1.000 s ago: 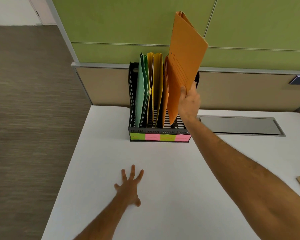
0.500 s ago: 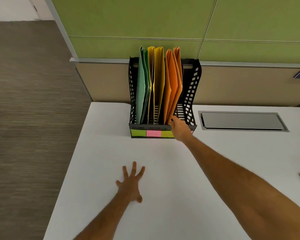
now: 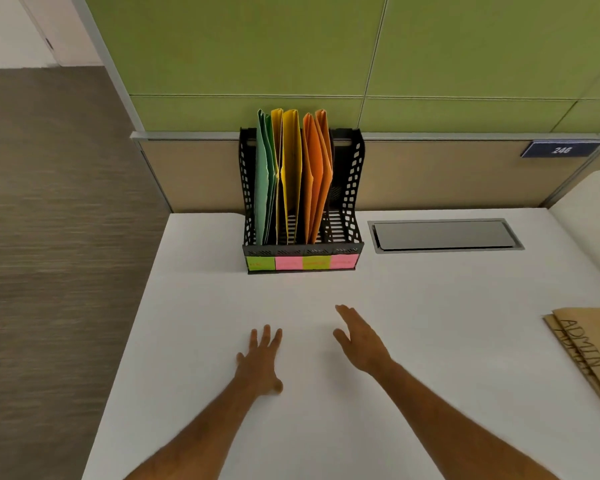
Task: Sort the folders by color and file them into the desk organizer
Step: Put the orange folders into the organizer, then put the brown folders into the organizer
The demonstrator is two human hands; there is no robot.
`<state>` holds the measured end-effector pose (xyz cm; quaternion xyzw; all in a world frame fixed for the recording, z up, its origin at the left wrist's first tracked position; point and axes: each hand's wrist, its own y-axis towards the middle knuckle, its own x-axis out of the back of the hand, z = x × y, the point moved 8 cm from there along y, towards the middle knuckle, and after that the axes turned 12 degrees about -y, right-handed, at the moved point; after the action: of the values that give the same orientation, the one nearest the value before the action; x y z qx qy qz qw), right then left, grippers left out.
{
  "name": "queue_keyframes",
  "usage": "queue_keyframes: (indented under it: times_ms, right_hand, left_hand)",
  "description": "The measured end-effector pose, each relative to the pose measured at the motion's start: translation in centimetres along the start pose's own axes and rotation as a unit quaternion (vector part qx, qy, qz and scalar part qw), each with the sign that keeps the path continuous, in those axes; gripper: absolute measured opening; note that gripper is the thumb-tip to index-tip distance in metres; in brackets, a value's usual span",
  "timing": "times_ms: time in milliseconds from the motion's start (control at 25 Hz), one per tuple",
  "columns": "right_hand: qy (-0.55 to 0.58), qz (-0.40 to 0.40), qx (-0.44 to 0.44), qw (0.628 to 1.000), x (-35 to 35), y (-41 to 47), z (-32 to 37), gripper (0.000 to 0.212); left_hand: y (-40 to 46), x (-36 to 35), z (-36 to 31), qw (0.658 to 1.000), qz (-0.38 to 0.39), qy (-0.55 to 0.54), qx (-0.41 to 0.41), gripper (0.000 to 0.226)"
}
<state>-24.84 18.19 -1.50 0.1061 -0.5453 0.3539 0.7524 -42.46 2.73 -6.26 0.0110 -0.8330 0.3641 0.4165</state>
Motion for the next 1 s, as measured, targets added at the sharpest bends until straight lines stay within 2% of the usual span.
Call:
queue_keyframes:
  times_ms: [400,760,1000]
  right_hand:
    - [-0.005,-0.036,-0.058,0.998,-0.1,-13.0,-6.2,0.062]
    - [0.029,-0.047,-0.082,0.995,3.5,-18.4,-15.0,0.061]
    - [0.046,-0.046,-0.079,0.995,6.6,-23.3,-23.0,0.062]
  left_hand:
    - [-6.3,-4.2,-11.9,0.987,-0.055,-0.068,-0.138,0.118]
    - [-9.4,-7.6,-20.6,0.980,-0.072,-0.112,-0.146,0.111]
    - [-11.6,-14.7,-29.2,0.975,-0.068,-0.160,-0.140,0.107]
